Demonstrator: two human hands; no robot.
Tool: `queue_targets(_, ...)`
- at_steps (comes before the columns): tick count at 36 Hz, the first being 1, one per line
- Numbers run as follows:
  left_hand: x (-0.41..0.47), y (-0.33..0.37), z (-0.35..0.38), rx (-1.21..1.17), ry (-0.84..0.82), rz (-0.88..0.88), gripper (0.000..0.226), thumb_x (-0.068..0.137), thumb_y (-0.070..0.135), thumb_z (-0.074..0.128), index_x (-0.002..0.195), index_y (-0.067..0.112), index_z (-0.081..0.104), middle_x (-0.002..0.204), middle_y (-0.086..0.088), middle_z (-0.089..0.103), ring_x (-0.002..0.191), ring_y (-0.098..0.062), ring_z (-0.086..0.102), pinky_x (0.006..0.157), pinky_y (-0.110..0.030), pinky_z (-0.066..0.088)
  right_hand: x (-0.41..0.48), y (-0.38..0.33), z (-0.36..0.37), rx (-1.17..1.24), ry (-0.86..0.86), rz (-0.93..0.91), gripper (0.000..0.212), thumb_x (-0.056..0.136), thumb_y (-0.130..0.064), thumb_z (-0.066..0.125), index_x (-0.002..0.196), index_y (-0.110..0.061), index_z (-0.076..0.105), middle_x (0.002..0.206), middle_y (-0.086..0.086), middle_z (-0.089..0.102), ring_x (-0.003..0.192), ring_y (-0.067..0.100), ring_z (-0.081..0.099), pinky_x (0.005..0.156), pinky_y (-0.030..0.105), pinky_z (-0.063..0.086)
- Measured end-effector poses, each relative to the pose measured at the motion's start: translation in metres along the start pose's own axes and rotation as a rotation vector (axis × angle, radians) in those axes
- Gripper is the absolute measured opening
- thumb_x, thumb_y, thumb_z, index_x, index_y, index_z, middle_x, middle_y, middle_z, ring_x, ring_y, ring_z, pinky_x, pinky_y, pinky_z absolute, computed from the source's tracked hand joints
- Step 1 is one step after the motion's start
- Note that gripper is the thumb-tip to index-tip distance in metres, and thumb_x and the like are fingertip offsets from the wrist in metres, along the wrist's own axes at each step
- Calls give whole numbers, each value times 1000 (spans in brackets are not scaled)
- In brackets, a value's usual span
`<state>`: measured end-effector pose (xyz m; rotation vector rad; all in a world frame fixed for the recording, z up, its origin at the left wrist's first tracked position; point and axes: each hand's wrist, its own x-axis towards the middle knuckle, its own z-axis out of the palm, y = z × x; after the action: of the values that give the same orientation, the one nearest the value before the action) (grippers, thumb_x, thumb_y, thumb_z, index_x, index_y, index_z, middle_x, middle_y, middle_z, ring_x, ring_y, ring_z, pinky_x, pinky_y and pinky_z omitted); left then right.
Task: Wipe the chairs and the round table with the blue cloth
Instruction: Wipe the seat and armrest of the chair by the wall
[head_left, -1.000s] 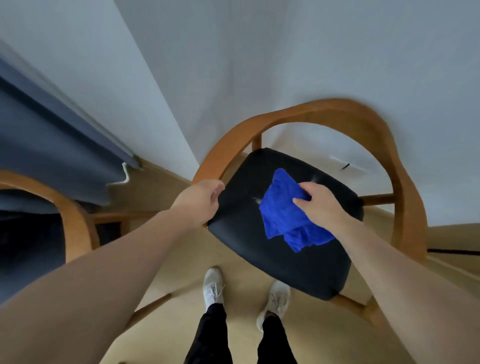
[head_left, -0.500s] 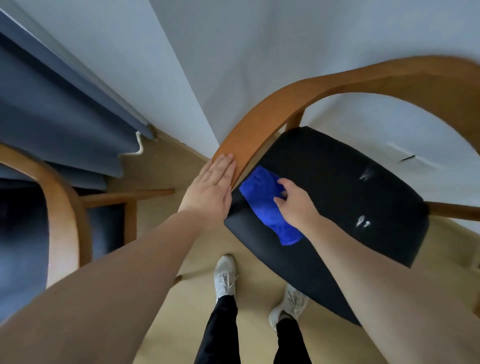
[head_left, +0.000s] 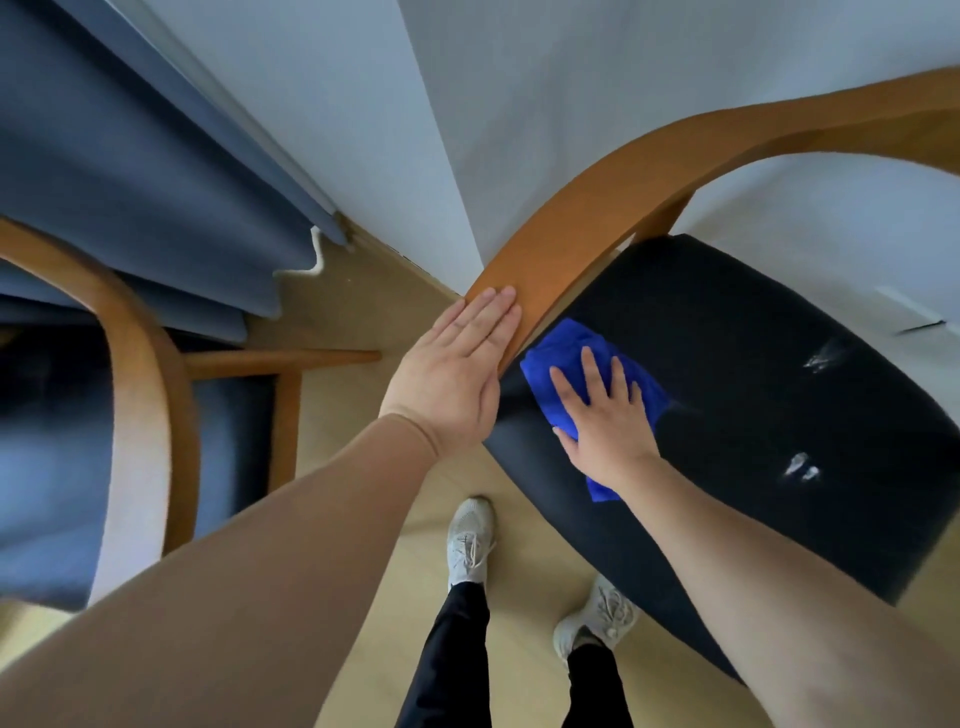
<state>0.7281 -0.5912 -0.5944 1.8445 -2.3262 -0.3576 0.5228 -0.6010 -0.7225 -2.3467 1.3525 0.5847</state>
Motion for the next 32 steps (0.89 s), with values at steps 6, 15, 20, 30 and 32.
queue_targets(6, -2, 1, 0, -60, 32, -27, 53, 86, 8, 37, 138, 3, 45, 147, -9, 39, 139, -22, 30, 118, -31, 14, 4, 15, -14, 74, 5, -32, 71, 96, -33, 47, 154, -31, 6, 162, 5, 5, 142, 36, 19, 99, 42, 44)
queue_targets(15, -1, 1, -1, -72, 37, -18, 52, 86, 10, 33, 136, 2, 47, 145, -11, 41, 138, -24, 33, 114, -41, 26, 54, 4, -35, 129, 73, 29, 78, 91, -45, 48, 153, -33, 3, 162, 6, 0, 142, 40, 15, 109, 55, 25)
queue_targets(20, -1, -2, 1, -52, 16, -23, 52, 87, 10, 34, 138, 5, 46, 146, -9, 40, 139, -22, 30, 116, -36, 20, 61, -13, -15, 42, 94, 65, 77, 92, -55, 43, 152, -35, -1, 160, 7, -13, 142, 47, 5, 111, 58, 18)
queue_targets(30, -2, 0, -2, -39, -11, -32, 52, 89, 15, 30, 139, 6, 44, 148, -8, 38, 140, -20, 28, 117, -32, 15, 18, -67, -1, 50, 49, 93, 80, 88, -36, 54, 153, -22, 9, 158, 19, 6, 121, 44, 36, 97, 49, 37)
queue_targets(32, -1, 0, -2, -30, -15, -31, 53, 89, 15, 31, 138, 5, 45, 147, -9, 39, 139, -21, 29, 117, -31, 14, -2, -79, 10, 72, 50, 91, 83, 79, -38, 66, 150, -20, 28, 153, 23, 26, 109, 44, 47, 84, 47, 45)
